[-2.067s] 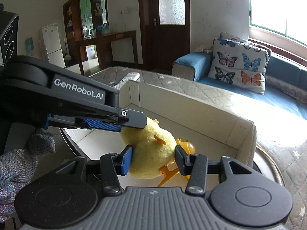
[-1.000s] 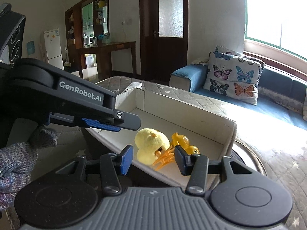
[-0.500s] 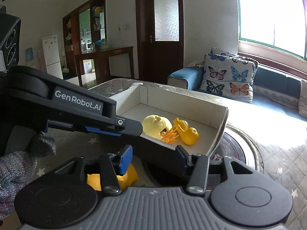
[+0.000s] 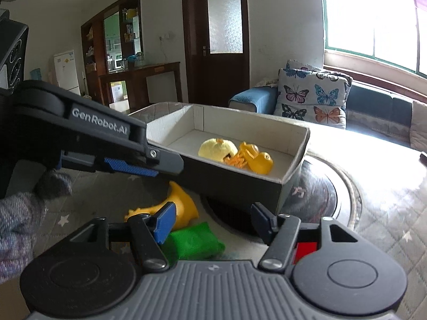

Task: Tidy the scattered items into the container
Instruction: 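Withdraw the right tool and move the left tool to the long-necked duck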

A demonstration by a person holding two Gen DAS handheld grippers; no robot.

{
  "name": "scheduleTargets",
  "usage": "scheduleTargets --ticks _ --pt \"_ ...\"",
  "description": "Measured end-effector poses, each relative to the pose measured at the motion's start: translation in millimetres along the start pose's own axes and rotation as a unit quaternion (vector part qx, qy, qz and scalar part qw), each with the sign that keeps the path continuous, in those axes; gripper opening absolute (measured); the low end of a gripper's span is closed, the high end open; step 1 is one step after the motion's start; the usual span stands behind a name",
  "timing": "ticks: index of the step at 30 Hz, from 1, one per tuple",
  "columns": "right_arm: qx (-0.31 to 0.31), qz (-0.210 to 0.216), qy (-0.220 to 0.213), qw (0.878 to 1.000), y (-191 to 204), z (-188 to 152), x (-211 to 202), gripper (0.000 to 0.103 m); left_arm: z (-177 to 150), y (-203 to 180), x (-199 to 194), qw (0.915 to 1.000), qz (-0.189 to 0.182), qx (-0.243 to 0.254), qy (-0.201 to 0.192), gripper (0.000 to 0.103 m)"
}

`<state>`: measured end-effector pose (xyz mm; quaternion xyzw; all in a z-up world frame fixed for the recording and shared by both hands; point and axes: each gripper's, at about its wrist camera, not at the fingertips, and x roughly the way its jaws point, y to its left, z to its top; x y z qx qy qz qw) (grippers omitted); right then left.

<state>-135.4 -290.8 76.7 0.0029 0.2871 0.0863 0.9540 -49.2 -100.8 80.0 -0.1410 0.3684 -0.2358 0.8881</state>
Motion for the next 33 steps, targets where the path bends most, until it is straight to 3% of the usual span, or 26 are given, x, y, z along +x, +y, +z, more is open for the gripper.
scheduleTargets --ticks 21,33 --pt "0.015 0.012 0.037 0.999 4.0 -32.5 9.1 0.064 -28.1 9.1 -5.0 0.9995 -0.002 -0.011 0.03 0.032" --pt "-0.001 0.025 0.026 0.999 14.1 -21.6 12.3 0.064 -20.3 23.8 -14.8 0.9995 0.009 -0.028 0.008 0.032"
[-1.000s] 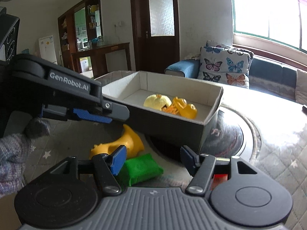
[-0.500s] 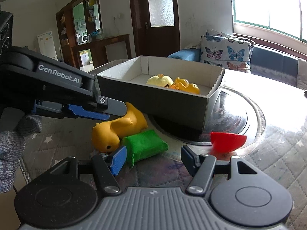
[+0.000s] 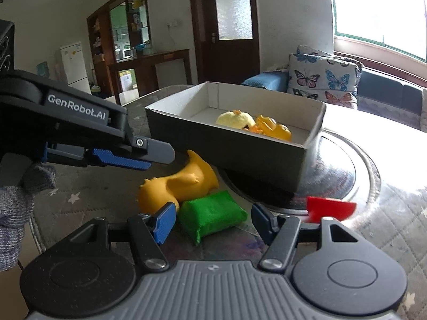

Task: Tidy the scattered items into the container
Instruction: 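Withdraw the right tool and move the left tool to the long-necked duck, then close the left tool on the orange long-necked duck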

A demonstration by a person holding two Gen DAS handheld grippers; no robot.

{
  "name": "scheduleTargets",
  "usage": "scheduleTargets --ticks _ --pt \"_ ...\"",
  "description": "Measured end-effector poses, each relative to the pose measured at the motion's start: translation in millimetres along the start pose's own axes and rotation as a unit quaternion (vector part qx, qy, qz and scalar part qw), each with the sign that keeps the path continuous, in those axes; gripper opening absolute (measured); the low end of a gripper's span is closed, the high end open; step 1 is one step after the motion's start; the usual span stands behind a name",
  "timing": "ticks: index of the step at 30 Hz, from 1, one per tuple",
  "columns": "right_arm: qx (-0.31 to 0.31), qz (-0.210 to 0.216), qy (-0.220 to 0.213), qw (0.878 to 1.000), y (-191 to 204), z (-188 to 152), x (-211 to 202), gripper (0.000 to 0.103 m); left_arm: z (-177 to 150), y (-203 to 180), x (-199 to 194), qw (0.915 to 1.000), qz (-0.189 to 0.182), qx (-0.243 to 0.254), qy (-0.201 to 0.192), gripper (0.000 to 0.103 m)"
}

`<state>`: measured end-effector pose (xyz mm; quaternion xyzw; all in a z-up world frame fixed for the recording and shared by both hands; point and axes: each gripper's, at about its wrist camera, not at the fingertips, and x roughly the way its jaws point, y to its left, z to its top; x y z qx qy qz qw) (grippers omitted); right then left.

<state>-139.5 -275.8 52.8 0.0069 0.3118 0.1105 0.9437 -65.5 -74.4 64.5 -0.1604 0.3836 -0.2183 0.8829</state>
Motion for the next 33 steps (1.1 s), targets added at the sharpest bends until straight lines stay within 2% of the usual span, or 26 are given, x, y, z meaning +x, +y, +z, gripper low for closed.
scheduleTargets --ticks 11,14,15,25,29,33 --pt "-0.019 0.032 0.014 0.999 12.2 9.9 17.6 0.064 -1.9 27.8 -3.5 0.9996 0.009 -0.026 0.009 0.034" --pt "-0.033 0.039 0.015 0.999 20.8 9.7 21.4 0.073 1.7 31.3 -0.3 0.9996 -0.001 -0.026 0.011 0.034" --pt "-0.038 0.039 0.016 0.998 23.6 9.9 22.7 0.073 2.8 31.1 1.0 0.9996 -0.006 -0.024 0.013 0.034" --pt "-0.068 0.04 0.028 0.996 38.6 12.7 41.6 0.076 10.3 17.5 22.3 0.9982 -0.02 0.037 0.042 0.035" --pt "-0.076 0.038 0.032 0.996 42.3 13.1 47.6 0.076 10.8 14.5 30.3 0.9967 -0.014 0.06 0.052 0.035" --pt "-0.088 0.032 0.034 0.995 45.9 12.6 52.8 0.082 11.3 13.9 35.9 0.9948 -0.016 0.08 0.06 0.036"
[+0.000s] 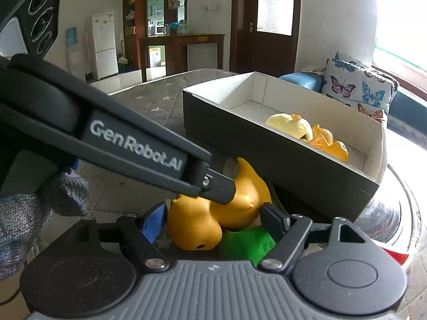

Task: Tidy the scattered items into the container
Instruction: 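Close the left tool on the orange long-necked duck, then lift the orange duck over the box rim and open the left tool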

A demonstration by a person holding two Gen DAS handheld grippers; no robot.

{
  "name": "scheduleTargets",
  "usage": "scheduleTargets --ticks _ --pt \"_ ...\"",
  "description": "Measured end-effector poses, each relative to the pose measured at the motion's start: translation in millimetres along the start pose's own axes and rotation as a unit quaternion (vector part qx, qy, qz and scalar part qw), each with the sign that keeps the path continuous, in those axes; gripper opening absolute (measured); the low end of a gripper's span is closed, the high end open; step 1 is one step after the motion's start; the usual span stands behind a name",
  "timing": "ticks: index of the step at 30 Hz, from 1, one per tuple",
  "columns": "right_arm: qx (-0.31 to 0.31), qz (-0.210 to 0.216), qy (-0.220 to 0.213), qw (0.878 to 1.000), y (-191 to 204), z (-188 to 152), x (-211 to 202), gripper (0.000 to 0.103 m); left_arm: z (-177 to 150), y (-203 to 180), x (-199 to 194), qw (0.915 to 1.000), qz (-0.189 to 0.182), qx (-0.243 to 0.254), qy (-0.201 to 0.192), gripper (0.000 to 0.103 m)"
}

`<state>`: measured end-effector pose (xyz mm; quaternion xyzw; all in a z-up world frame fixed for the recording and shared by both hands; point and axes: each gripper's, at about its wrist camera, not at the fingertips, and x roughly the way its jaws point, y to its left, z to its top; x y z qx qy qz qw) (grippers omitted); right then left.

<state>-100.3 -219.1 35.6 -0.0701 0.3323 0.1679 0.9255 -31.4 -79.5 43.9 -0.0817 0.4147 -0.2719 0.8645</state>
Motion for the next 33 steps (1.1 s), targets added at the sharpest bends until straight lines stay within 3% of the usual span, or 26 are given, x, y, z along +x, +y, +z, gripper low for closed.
scheduleTargets --ticks 17,24,33 --pt "-0.006 0.0 -0.004 1.0 -2.7 -2.7 7.0 0.08 -2.1 6.9 2.1 0.9996 -0.022 0.014 0.014 0.04" --pt "-0.012 -0.003 -0.007 1.0 0.2 -3.7 5.5 0.078 -4.0 -0.6 2.6 0.999 -0.01 0.04 0.017 0.04" --pt "-0.017 -0.003 -0.01 1.0 -1.0 -4.5 8.3 0.078 -4.0 0.8 10.2 0.9988 -0.007 0.037 0.031 0.044"
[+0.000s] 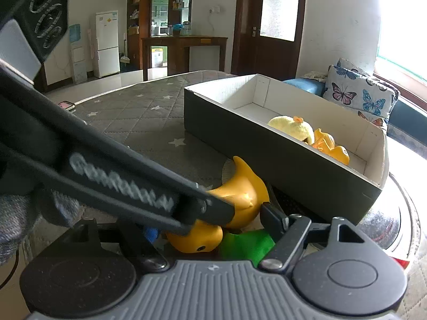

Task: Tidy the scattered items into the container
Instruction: 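Lift the orange duck over the box rim and open the left tool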

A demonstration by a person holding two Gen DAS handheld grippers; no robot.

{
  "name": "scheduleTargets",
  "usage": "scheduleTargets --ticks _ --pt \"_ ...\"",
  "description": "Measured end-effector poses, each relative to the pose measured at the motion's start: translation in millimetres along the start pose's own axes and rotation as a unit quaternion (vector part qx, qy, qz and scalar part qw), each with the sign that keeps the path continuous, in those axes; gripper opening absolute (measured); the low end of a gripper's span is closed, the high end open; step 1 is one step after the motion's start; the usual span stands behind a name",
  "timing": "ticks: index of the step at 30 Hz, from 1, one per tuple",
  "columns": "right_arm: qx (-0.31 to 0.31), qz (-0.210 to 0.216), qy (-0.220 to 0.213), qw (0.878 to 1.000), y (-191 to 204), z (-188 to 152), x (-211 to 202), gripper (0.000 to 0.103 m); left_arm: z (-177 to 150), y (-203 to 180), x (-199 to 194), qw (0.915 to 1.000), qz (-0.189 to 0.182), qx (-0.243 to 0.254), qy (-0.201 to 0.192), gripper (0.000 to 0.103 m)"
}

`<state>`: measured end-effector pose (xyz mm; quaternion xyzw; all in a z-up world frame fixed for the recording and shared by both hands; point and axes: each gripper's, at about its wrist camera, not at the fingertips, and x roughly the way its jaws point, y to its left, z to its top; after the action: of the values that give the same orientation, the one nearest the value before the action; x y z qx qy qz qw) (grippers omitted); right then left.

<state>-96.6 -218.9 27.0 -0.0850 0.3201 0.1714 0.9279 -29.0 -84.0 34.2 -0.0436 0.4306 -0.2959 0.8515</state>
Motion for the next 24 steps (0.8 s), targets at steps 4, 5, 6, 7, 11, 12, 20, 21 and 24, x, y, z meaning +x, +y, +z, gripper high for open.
scheduleTargets --ticks 4,5,6,7,11,12,20,21,24 --pt "-0.002 0.001 -0.003 1.0 0.0 0.0 -1.2 0.076 0.5 1.5 -1.7 0.9999 -0.002 -0.014 0.002 0.043" --pt "-0.003 0.002 -0.004 1.0 0.5 0.2 -2.7 0.076 0.2 0.8 -3.7 0.9999 -0.003 -0.014 -0.001 0.043" --pt "-0.006 0.001 -0.008 1.0 1.0 0.7 -4.8 0.076 0.3 0.2 -6.6 0.9999 -0.004 -0.014 -0.004 0.043" --pt "-0.009 0.0 -0.012 1.0 1.4 1.7 -7.3 0.076 1.0 -0.4 -9.9 0.9999 -0.005 -0.014 -0.009 0.043" --pt "-0.025 -0.006 -0.029 0.999 2.4 10.2 -18.1 0.076 7.7 -6.2 -25.6 0.9995 -0.006 -0.008 -0.029 0.043" --pt "-0.032 -0.009 -0.037 0.999 2.2 14.5 -22.1 0.076 10.9 -8.6 -30.6 0.9992 -0.006 -0.005 -0.038 0.043" --pt "-0.066 -0.021 -0.082 0.994 -18.1 60.3 -27.8 0.076 59.6 -16.4 -45.0 0.9962 -0.002 0.0 -0.087 0.043" --pt "-0.069 -0.021 -0.085 0.994 -22.7 66.7 -24.1 0.076 66.8 -16.0 -42.1 0.996 0.001 0.001 -0.089 0.043" --pt "-0.072 -0.021 -0.087 0.993 -35.1 84.0 -10.6 0.075 88.3 -14.4 -32.0 0.9955 0.011 0.003 -0.094 0.043"
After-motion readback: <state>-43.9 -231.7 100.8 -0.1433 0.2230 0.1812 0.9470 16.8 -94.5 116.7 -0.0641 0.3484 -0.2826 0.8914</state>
